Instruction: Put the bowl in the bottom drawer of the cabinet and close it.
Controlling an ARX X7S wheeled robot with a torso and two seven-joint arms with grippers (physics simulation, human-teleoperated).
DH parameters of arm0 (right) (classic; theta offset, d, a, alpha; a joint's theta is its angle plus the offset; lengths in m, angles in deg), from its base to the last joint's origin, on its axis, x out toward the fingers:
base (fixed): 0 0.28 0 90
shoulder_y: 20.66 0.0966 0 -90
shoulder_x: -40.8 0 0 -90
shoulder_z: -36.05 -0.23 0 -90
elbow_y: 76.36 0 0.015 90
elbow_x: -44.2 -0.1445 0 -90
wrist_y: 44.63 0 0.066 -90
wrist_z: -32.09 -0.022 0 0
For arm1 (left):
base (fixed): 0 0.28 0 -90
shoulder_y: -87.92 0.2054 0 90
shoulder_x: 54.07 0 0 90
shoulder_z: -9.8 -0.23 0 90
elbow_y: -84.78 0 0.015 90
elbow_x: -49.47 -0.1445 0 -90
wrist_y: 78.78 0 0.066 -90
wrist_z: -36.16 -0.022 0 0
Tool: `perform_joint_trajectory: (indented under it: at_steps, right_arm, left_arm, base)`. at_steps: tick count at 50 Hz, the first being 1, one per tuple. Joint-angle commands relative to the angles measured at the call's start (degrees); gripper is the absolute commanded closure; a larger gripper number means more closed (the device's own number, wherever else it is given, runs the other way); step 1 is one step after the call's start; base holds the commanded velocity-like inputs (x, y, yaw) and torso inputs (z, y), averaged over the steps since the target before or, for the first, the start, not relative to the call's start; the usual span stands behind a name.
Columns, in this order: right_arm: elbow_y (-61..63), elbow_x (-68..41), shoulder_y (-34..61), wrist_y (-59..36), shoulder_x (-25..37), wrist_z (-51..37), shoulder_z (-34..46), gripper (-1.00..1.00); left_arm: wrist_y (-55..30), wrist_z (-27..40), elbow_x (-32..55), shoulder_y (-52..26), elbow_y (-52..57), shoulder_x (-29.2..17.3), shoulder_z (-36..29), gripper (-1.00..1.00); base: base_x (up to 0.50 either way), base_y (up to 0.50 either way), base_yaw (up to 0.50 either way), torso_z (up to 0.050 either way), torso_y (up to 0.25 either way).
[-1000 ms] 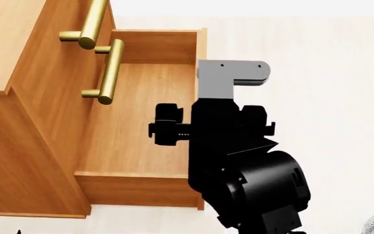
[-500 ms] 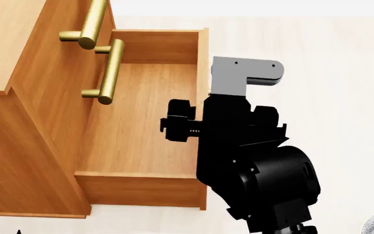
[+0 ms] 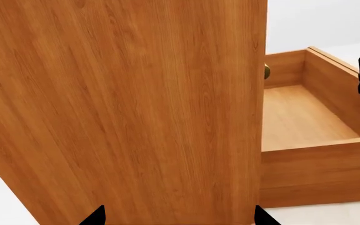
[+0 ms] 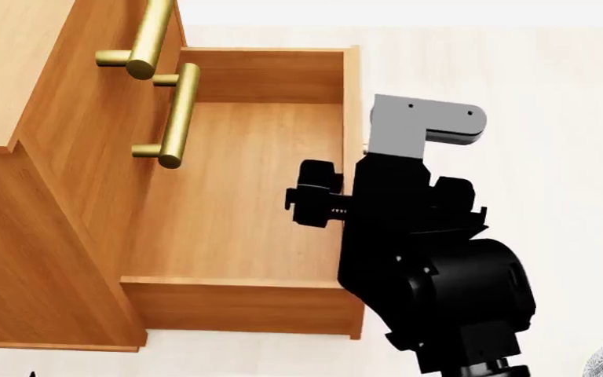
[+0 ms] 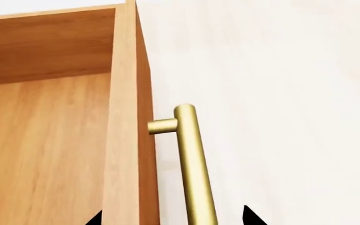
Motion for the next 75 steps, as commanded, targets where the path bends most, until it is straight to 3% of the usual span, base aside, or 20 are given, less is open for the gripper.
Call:
perform_joint_trajectory:
  at_steps: [1,33,38,59,68,75]
  right_arm:
    - [-2.12,1.5,-0.08,-0.59,0.3,2.39,-0.78,-1.0]
    - [-3.56,3.12,0.5,1.74,3.59,4.49,1.65,-1.0]
    - [1.76,3.85,-1.21,6.16,4.32,8.95,4.11,-1.0]
    - [8.39,0.74,-2.25,4.19,3.54,10.11,5.1,-1.0]
    - [16.35,-3.13,-3.74,1.13,5.98,8.98,2.95,-1.0]
    - [23.89,-4.01,-7.09,4.68,9.95,7.55,-1.42,-1.0]
  left_arm:
    - [1.68,-2.78,1.9,0.65,2.05,1.38,1.6,-1.0]
    - [2.42,-1.99,2.22,0.69,1.94,0.65,1.14,-1.0]
    - [2.47,-1.82,2.47,0.75,2.12,0.45,1.28,-1.0]
    - [3.55,-1.67,2.43,0.91,1.51,0.0,1.0,-1.0]
    - [3.28,-1.4,2.52,0.58,1.75,-0.07,0.57,-1.0]
    - [3.05,-1.23,2.51,0.25,1.7,-0.11,0.16,-1.0]
  base:
    - [0.0,0.0,0.0,0.0,0.0]
    - [0.0,0.0,0.0,0.0,0.0]
    - [0.0,0.0,0.0,0.0,0.0]
    - [0.0,0.0,0.0,0.0,0.0]
    - [0.0,0.0,0.0,0.0,0.0]
    - [0.0,0.0,0.0,0.0,0.0]
